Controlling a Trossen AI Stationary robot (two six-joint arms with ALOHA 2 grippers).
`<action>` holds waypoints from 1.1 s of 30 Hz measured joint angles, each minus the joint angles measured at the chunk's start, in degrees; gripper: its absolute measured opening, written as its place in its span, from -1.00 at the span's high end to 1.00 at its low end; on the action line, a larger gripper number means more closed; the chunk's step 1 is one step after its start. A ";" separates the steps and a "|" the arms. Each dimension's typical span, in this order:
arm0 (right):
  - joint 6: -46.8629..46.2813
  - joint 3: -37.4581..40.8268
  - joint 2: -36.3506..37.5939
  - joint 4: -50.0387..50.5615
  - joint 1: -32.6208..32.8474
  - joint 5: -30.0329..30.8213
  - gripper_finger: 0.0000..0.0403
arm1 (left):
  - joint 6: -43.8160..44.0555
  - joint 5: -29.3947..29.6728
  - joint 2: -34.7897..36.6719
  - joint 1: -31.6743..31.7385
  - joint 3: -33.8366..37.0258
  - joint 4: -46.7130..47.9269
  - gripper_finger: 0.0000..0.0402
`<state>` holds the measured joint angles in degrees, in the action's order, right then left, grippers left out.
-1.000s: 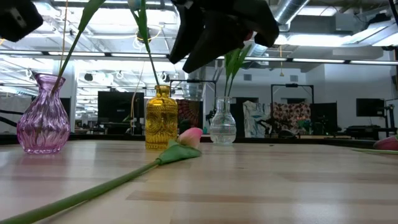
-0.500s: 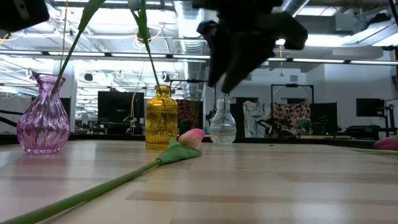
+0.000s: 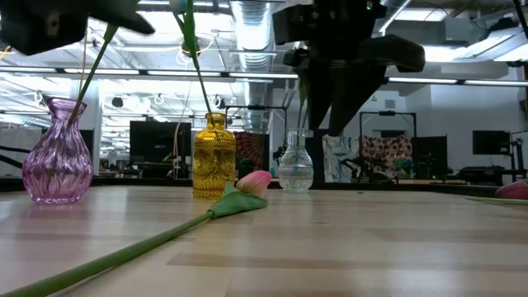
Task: Sort flowers into vase by color
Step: Put the pink flower into the purple vase
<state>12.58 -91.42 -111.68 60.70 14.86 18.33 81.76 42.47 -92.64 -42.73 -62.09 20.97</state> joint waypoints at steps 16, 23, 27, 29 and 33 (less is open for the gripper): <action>-6.73 0.00 0.09 0.16 3.01 -0.39 -0.06 | 8.46 -14.65 -9.68 3.86 -8.21 10.54 0.42; -6.58 0.00 0.09 0.14 3.51 -0.39 -0.06 | 6.06 -14.09 -9.68 3.78 -8.19 8.93 0.42; -6.57 0.00 0.09 0.12 3.40 -0.39 -0.06 | 2.37 -13.05 -9.68 4.40 -8.19 8.78 0.42; -6.58 0.00 0.09 0.11 3.38 -0.39 -0.06 | 1.29 -14.35 -9.68 4.93 -8.19 8.67 0.42; -6.58 0.00 0.09 0.10 3.38 -0.39 -0.06 | 1.10 -15.49 -9.68 6.07 -8.17 8.64 0.42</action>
<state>6.00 -91.42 -111.59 60.80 18.24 17.93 82.86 26.98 -102.32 -36.66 -70.26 29.61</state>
